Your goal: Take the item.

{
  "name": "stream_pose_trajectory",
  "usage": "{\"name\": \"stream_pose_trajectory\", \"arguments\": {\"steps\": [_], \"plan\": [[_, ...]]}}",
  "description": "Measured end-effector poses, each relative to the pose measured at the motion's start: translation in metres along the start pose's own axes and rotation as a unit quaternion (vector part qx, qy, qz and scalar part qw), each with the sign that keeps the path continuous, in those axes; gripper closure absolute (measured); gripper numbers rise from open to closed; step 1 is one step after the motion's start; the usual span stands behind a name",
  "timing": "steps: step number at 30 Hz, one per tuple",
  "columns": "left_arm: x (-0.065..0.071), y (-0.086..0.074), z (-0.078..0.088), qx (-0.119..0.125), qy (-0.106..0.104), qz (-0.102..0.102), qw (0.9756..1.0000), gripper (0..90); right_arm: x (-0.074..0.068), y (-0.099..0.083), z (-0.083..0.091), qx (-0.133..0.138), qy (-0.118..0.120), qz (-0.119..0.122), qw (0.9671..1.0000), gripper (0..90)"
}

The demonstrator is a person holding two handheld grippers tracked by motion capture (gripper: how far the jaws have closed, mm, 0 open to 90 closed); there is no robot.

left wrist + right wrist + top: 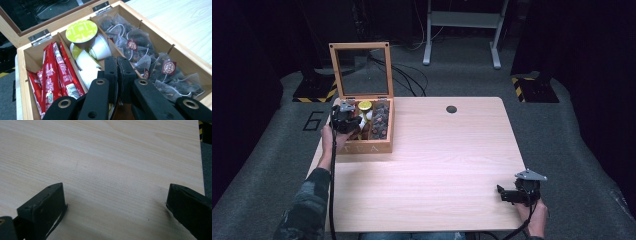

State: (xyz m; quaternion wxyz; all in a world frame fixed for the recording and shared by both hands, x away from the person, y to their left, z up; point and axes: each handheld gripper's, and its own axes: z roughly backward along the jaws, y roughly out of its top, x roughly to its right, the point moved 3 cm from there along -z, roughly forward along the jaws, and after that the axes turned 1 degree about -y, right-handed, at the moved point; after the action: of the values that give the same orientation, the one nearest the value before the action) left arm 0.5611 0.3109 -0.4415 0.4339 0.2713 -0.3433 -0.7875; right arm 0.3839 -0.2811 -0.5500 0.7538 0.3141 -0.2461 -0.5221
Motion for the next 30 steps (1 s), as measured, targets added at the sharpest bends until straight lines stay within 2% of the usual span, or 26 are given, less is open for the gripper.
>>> {"name": "stream_pose_trajectory", "arguments": {"steps": [19, 22, 30], "plan": [[0.011, 0.014, 0.024, 0.042, -0.028, 0.006, 0.9987, 86.6, 0.000, 0.000, 0.000, 0.001, 0.000, -0.001, 1.0000, 1.2], [0.015, 0.017, 0.029, 0.051, -0.029, 0.008, 0.9983, 86.6, 0.000, 0.000, 0.000, 0.001, 0.000, -0.001, 1.0000, 1.2], [0.031, 0.030, 0.043, 0.074, -0.047, -0.002, 0.9962, 86.6, 0.000, 0.000, 0.000, -0.003, 0.000, -0.003, 1.0000, 1.2]]}}
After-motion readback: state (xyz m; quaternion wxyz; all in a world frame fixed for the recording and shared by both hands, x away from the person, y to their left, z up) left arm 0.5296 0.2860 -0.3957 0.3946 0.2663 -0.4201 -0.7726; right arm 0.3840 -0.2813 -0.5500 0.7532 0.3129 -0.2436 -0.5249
